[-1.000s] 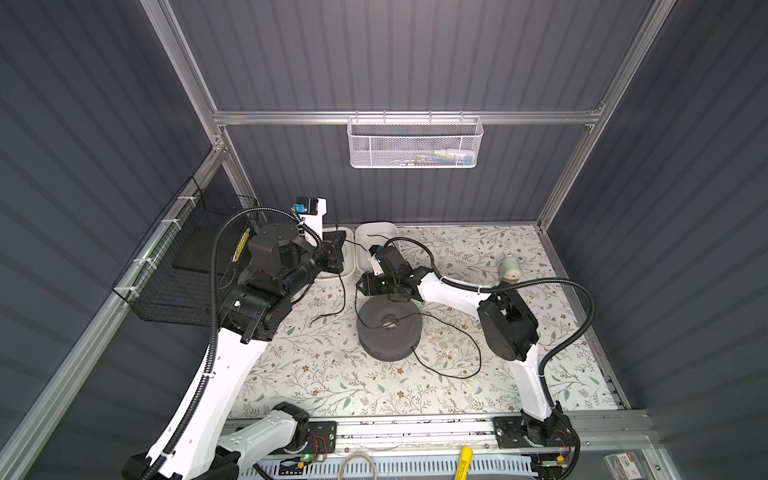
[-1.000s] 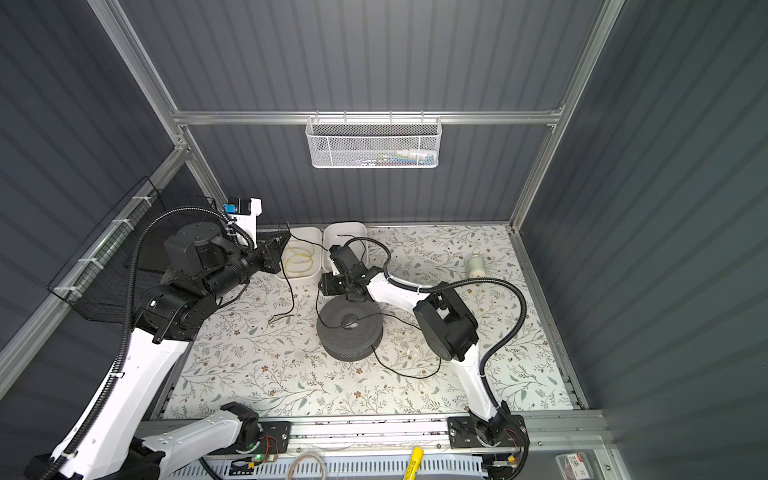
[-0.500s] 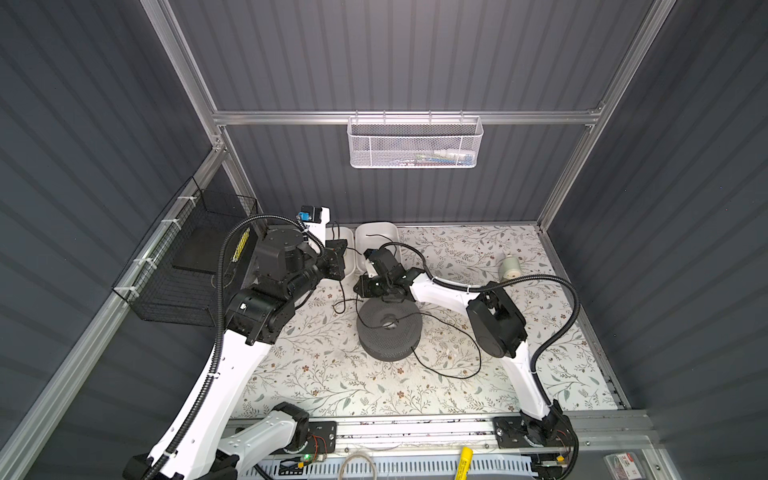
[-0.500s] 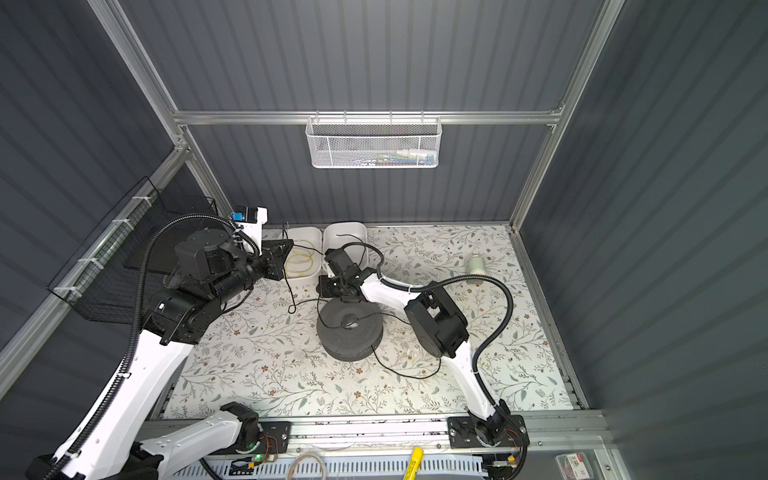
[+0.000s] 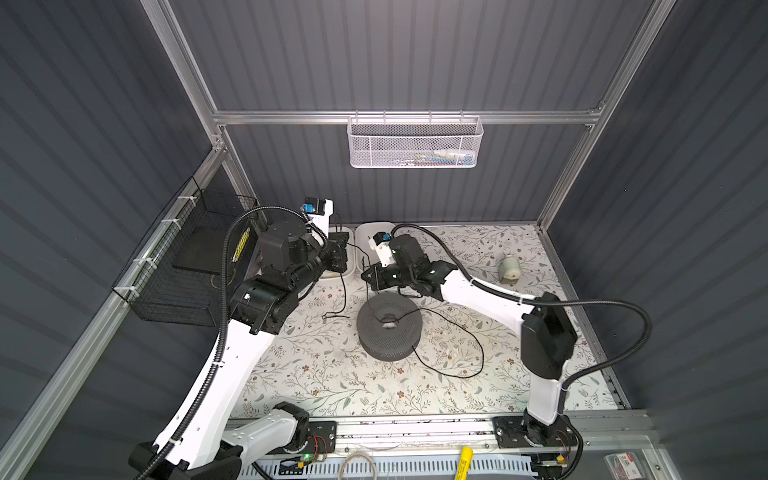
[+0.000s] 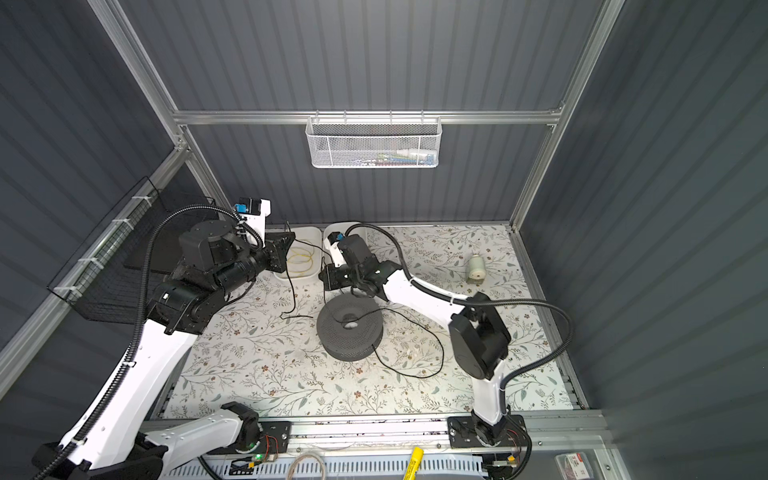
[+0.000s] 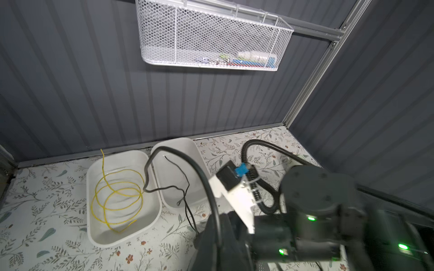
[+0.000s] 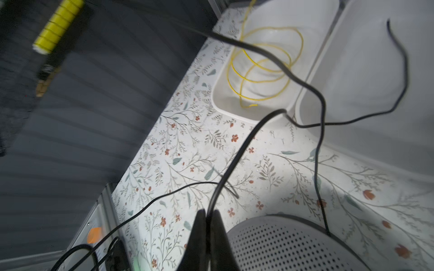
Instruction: Wrap the cables
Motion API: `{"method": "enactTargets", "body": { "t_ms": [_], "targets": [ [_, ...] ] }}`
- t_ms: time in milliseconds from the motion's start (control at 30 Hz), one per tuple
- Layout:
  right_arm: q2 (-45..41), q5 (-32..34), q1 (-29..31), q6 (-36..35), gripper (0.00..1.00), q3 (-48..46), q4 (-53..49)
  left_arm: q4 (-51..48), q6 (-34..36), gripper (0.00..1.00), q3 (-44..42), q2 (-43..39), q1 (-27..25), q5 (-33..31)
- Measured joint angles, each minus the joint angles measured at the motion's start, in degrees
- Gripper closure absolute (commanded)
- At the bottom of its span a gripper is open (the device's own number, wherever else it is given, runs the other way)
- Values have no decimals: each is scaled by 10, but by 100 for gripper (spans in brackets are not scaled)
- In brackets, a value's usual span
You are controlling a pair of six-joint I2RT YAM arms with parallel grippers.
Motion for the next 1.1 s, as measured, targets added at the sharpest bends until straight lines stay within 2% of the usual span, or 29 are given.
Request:
{"method": "enactTargets", "body": {
  "t_ms": [200, 333, 533, 667, 767, 900, 1100],
  "targets": [
    [-136, -31, 0, -78, 100, -46, -56, 16, 11, 100, 57, 40, 0, 1],
    [-219, -28, 0, -109, 100, -81, -92, 26, 18, 100, 90, 64, 0, 7],
    [-325, 8, -7, -133, 100, -99, -121, 38, 28, 100, 141, 84, 0, 34],
    [-373, 5, -19, -136, 100, -99, -123, 40, 34, 100, 177, 84, 0, 43],
    [-393, -26, -20, -138, 100, -98, -125, 44, 37, 100, 185, 76, 0, 39],
    [-431, -79, -20, -138, 100, -113, -133, 44, 37, 100, 181, 66, 0, 3],
    [-482, -178, -20, -120, 100, -181, -127, 83, 32, 100, 87, 61, 0, -50]
  ]
}}
